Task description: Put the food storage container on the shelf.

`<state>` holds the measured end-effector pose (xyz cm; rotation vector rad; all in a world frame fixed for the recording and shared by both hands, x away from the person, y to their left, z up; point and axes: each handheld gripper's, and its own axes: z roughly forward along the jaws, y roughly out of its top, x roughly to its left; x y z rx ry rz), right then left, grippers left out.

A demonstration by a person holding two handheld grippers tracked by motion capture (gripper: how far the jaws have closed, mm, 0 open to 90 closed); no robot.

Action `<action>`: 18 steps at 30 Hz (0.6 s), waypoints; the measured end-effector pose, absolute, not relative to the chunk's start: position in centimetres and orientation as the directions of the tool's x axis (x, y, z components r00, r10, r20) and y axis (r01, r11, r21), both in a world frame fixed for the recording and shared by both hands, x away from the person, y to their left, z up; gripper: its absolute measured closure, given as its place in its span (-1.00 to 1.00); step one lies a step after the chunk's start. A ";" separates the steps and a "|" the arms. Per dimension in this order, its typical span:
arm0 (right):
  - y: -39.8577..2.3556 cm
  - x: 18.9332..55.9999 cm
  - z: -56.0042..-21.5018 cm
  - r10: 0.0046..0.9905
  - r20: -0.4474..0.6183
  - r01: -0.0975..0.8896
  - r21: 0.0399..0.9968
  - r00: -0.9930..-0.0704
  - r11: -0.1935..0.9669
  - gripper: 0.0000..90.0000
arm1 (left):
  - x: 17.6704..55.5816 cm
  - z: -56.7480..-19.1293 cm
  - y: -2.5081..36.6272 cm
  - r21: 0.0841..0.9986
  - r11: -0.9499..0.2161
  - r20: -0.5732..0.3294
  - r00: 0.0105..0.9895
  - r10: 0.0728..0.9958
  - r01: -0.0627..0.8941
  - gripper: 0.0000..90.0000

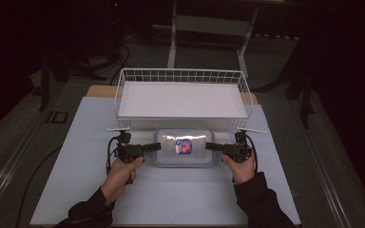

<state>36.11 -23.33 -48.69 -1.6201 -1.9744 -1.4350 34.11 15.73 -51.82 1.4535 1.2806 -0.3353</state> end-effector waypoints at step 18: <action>-24.3 37.1 -50.7 0.623 0.721 0.847 0.503 -0.303 -0.171 0.09 | 35.0 -53.4 14.6 0.522 0.253 -0.790 0.349 0.504 0.815 0.16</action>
